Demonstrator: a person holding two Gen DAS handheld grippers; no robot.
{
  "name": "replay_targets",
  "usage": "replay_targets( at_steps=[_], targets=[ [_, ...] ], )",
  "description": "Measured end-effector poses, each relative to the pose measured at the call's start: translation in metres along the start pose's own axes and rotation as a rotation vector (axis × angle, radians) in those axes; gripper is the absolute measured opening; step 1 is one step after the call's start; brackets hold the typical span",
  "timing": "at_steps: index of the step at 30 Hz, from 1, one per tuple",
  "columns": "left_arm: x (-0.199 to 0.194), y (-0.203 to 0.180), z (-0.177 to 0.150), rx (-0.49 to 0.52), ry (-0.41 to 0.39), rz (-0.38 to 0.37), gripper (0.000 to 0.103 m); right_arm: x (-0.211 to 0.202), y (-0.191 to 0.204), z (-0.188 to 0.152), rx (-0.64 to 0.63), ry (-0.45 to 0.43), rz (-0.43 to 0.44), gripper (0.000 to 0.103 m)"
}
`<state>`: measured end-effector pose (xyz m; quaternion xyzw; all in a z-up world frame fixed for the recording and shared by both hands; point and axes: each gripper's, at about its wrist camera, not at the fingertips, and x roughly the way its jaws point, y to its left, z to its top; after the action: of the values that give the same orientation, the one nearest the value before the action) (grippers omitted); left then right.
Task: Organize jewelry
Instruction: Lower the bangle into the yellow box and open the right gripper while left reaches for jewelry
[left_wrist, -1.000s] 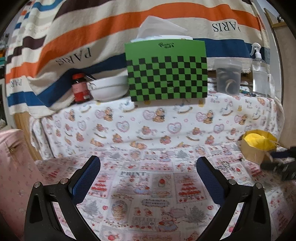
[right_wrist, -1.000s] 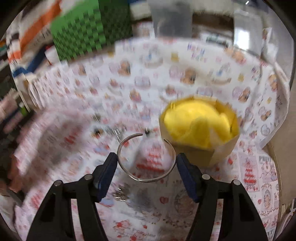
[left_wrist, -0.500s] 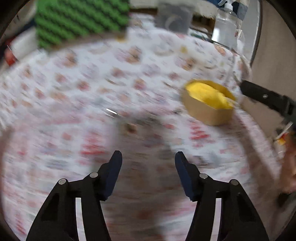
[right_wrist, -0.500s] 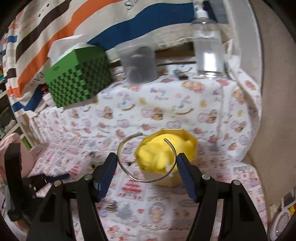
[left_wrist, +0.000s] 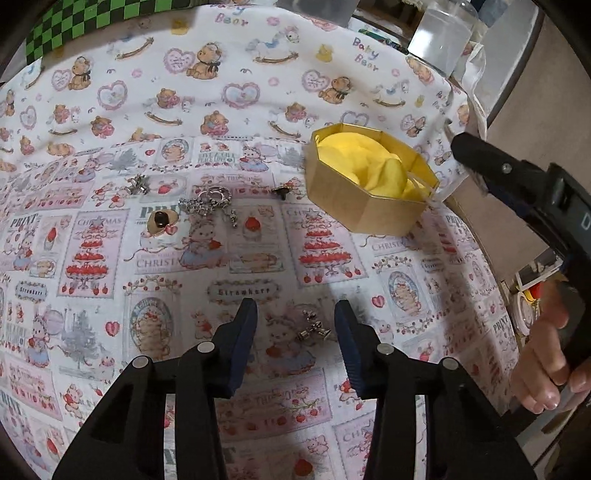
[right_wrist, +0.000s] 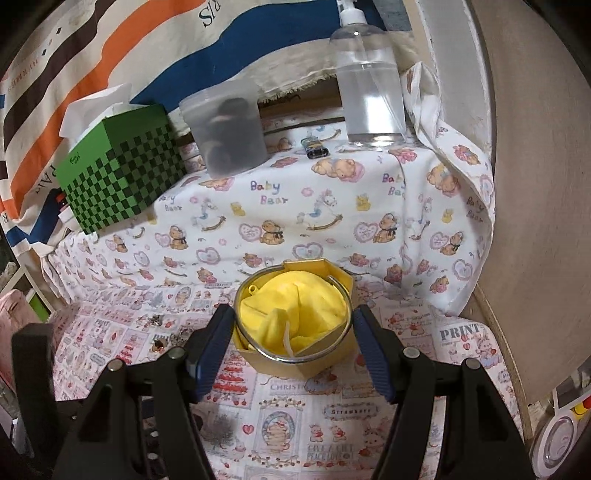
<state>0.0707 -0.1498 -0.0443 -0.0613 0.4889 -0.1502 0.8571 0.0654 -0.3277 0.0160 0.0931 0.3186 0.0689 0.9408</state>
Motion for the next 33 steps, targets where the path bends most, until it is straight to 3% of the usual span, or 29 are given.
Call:
replay_targets(
  at_steps=[1, 2, 3, 6, 13, 19, 24, 26, 28, 31, 33],
  targets=[
    [-0.002, 0.001, -0.001, 0.002, 0.004, -0.004, 0.034, -0.001, 0.0, 0.0, 0.001, -0.005, -0.002, 0.065],
    [-0.002, 0.001, 0.0, 0.001, 0.012, -0.006, 0.018, -0.002, -0.002, 0.001, 0.005, -0.009, -0.002, 0.065],
    [-0.002, 0.0, 0.0, -0.003, 0.026, -0.005, 0.015, -0.002, -0.003, 0.001, 0.009, -0.011, 0.0, 0.065],
    [-0.007, -0.001, 0.001, -0.006, 0.028, -0.012, 0.006, -0.004, -0.007, 0.002, 0.028, -0.019, 0.005, 0.065],
    [-0.038, -0.005, 0.013, 0.023, -0.044, -0.001, 0.0, 0.002, -0.021, 0.003, 0.082, -0.002, 0.016, 0.065],
    [-0.061, 0.002, 0.027, -0.003, -0.119, -0.027, 0.0, 0.009, -0.026, 0.003, 0.123, -0.01, 0.122, 0.065],
    [-0.063, 0.004, 0.028, 0.007, -0.113, -0.033, 0.001, 0.016, -0.017, 0.01, 0.101, -0.088, 0.201, 0.065],
    [-0.059, 0.003, 0.023, 0.034, -0.109, -0.004, 0.008, 0.025, -0.015, 0.012, 0.092, -0.086, 0.232, 0.065],
    [-0.054, 0.003, 0.016, 0.049, -0.111, 0.022, 0.008, 0.034, -0.014, 0.011, 0.087, -0.056, 0.235, 0.066],
    [-0.042, 0.007, 0.008, 0.047, -0.075, 0.002, 0.012, 0.043, -0.015, 0.008, 0.094, -0.023, 0.226, 0.067],
    [-0.035, 0.009, 0.004, 0.038, -0.047, -0.013, 0.022, 0.041, -0.017, 0.007, 0.101, -0.023, 0.232, 0.075]
  ],
)
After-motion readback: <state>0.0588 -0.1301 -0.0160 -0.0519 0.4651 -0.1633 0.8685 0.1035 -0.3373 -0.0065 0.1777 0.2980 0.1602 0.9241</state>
